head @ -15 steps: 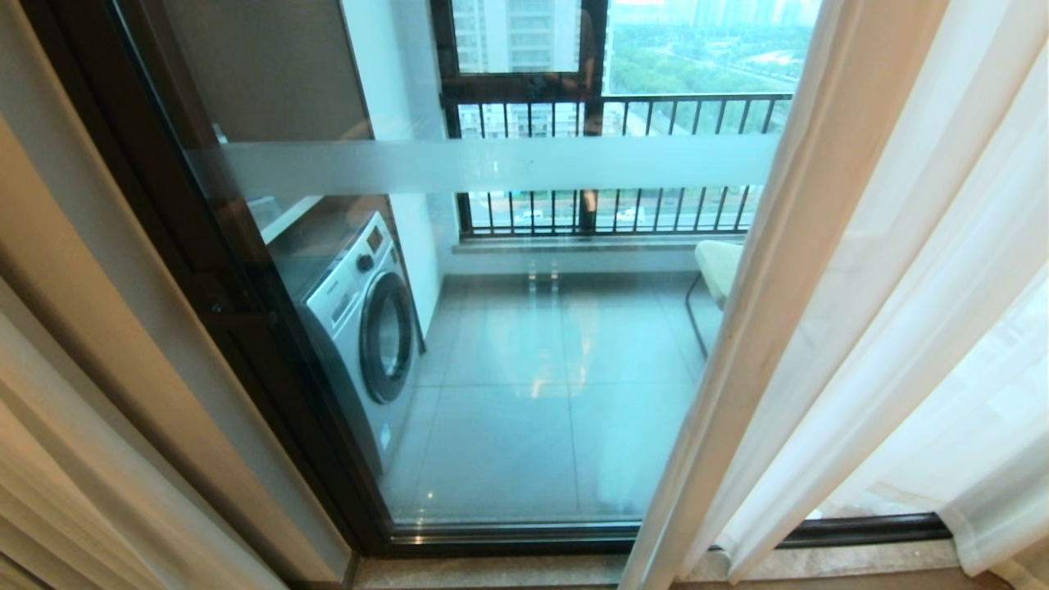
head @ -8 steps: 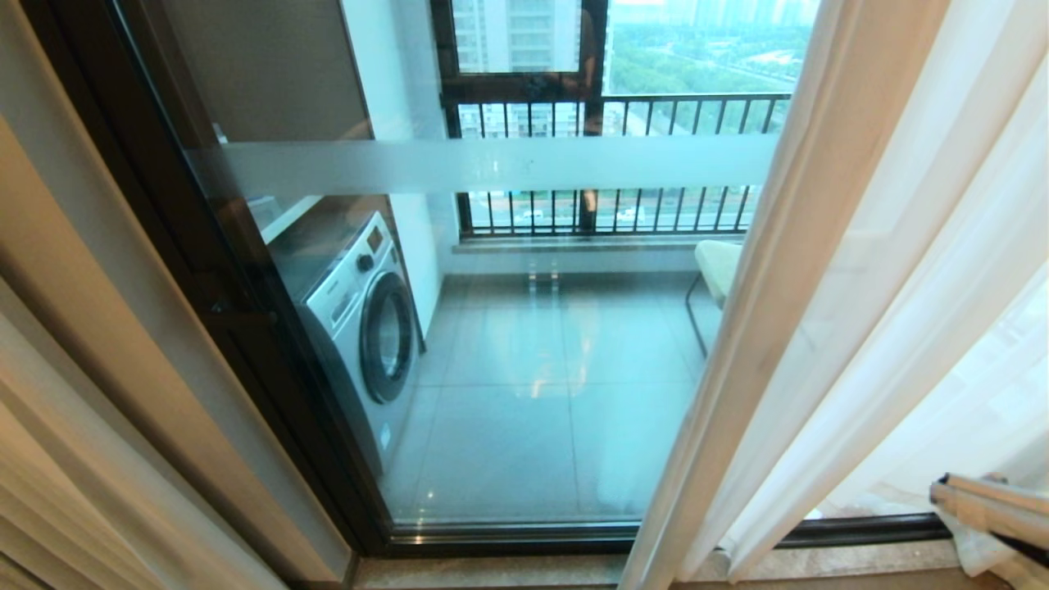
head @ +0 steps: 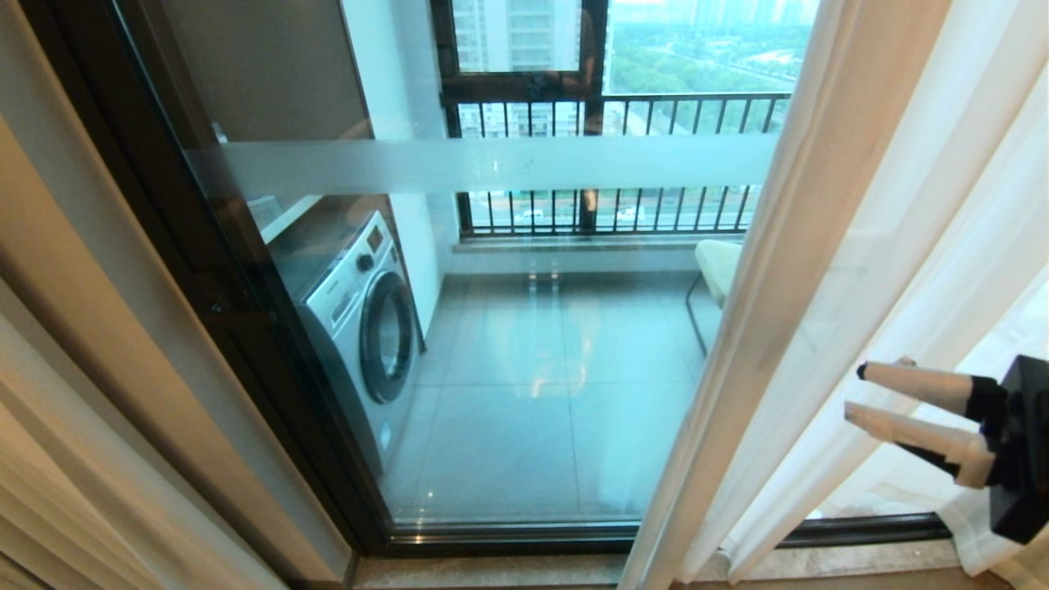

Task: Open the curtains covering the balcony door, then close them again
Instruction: Pull the inner curtains open on both sides

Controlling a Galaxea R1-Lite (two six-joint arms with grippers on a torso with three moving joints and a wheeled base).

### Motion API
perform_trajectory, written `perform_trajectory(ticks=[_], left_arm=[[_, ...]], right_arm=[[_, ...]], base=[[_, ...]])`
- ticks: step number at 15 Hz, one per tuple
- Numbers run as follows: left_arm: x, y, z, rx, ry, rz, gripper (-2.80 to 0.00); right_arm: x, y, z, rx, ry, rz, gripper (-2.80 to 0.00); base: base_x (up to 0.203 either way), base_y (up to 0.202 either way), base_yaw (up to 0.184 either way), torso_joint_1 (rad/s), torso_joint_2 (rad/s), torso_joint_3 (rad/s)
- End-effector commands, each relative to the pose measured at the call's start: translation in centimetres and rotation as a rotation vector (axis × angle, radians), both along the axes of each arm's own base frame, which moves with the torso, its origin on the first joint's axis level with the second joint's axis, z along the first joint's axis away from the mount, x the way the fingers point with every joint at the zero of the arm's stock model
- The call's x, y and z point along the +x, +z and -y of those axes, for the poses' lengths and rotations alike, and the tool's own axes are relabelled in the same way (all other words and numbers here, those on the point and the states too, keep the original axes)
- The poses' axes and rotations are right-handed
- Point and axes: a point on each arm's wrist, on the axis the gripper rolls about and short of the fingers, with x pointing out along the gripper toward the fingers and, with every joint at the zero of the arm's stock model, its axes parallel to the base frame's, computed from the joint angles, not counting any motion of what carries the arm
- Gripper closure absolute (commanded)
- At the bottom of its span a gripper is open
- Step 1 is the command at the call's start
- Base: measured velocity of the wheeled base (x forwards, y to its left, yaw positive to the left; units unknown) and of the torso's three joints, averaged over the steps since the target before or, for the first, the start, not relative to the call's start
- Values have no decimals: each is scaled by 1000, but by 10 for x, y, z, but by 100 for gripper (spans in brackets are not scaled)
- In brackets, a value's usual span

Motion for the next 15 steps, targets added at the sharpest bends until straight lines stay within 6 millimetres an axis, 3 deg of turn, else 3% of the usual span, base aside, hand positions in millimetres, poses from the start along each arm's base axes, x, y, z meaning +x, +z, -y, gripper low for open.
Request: perform_trajectory(ticks=[1, 6, 12, 15], left_arm=[[0, 0, 0, 1, 0, 0, 0], [0, 0, 0, 1, 0, 0, 0], [0, 0, 0, 0, 0, 0, 0], [0, 0, 0, 0, 0, 0, 0]], right_arm=[[9, -1, -1, -9, 0, -6, -280], [25, -10, -10, -80, -140, 21, -280], [72, -28, -41, -100, -285, 96, -280], [95, -26, -51, -93, -316, 120, -280]], base=[[0, 0, 0, 0, 0, 0], [0, 0, 0, 0, 0, 0], [0, 0, 0, 0, 0, 0], [0, 0, 0, 0, 0, 0]])
